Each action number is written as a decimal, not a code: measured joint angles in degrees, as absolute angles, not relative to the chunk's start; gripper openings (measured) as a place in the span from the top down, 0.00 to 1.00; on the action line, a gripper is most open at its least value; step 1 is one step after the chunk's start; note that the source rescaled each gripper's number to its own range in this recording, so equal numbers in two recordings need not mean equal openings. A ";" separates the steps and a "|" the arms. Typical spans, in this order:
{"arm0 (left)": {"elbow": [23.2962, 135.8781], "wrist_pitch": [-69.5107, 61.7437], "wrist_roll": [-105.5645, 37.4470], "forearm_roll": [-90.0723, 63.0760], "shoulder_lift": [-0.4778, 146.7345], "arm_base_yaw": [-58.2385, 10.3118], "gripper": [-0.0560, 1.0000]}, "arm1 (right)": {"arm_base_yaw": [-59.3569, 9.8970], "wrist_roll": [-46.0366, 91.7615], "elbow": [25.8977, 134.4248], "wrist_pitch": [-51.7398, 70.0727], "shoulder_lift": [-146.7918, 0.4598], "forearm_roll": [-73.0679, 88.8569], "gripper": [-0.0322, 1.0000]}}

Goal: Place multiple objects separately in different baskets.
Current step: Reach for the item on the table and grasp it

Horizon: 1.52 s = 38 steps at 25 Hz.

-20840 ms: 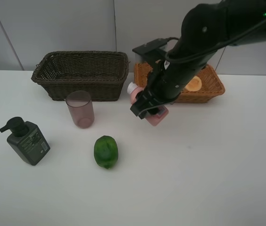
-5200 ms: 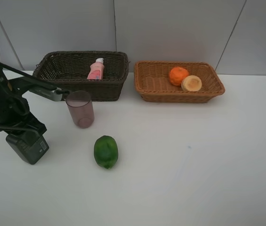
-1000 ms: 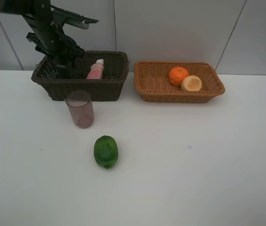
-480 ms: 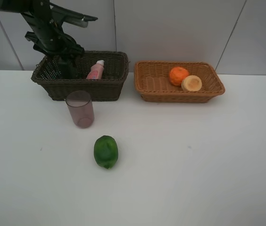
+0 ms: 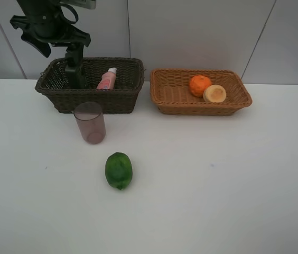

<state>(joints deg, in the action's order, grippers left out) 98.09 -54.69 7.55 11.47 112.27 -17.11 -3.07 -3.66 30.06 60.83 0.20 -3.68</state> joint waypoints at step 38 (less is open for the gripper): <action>89.07 -68.19 -3.57 7.35 114.90 -32.87 0.01 | -3.07 -3.66 30.06 60.83 0.20 -3.68 0.28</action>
<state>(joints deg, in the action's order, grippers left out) 89.07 -68.19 -3.57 7.35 114.90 -32.87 -3.07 -3.66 30.06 60.83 0.20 -3.68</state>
